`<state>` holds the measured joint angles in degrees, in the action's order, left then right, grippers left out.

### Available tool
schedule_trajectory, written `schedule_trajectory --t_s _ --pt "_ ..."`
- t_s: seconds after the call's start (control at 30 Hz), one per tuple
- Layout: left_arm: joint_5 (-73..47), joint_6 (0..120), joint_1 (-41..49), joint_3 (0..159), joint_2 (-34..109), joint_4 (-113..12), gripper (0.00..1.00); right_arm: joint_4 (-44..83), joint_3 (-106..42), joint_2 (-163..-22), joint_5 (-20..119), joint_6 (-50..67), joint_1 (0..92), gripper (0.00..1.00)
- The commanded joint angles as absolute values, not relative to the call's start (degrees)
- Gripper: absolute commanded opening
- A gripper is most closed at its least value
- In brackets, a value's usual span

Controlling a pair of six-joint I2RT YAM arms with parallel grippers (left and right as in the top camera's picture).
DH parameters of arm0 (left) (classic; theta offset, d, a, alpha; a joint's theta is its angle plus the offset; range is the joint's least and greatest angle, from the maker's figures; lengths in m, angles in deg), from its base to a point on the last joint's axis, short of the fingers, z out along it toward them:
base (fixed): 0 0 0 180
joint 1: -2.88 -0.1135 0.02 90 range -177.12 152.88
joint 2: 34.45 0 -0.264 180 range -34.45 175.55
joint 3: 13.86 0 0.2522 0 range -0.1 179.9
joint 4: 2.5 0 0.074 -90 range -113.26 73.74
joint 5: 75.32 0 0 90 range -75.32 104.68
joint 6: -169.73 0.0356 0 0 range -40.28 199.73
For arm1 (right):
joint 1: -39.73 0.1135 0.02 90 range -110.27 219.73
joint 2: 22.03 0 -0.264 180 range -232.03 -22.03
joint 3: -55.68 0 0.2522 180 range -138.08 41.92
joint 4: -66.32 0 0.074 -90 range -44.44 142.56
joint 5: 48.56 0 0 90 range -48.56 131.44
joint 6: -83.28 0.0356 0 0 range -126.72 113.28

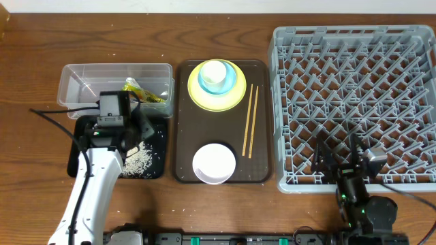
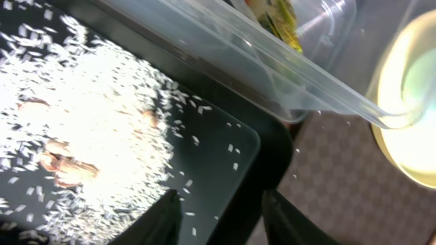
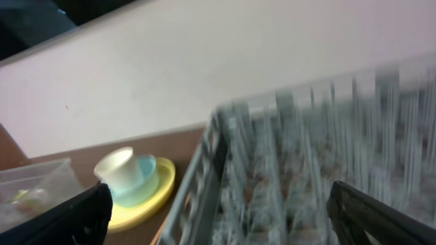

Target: Sort waste into correct bins and load items into the dishwasher rack

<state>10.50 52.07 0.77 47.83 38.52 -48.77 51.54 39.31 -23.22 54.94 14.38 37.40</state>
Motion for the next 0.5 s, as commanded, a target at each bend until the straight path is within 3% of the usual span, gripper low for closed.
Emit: schedule_trajectory --t_s 0.0,0.2,0.27,0.3,0.47 --pt "9.3 48.9 0.2 47.5 38.1 -48.4 0.47 44.4 32.5 -25.5 55.3 23.2 37.6 0.99" --pt "6.5 47.7 0.2 47.5 38.1 -46.7 0.6 31.9 13.6 -41.1 55.2 17.6 37.6 0.99" --pt "6.5 47.7 0.2 47.5 38.1 -46.6 0.76 26.3 4.9 -49.2 56.6 15.7 37.6 0.99" --pt "6.5 47.7 0.2 47.5 38.1 -46.6 0.79 23.8 1.1 -52.9 57.8 14.8 37.6 0.99" --pt "6.5 47.7 0.2 47.5 38.1 -46.6 0.84 6.7 -19.4 -73.3 60.6 12.3 41.5 0.99"
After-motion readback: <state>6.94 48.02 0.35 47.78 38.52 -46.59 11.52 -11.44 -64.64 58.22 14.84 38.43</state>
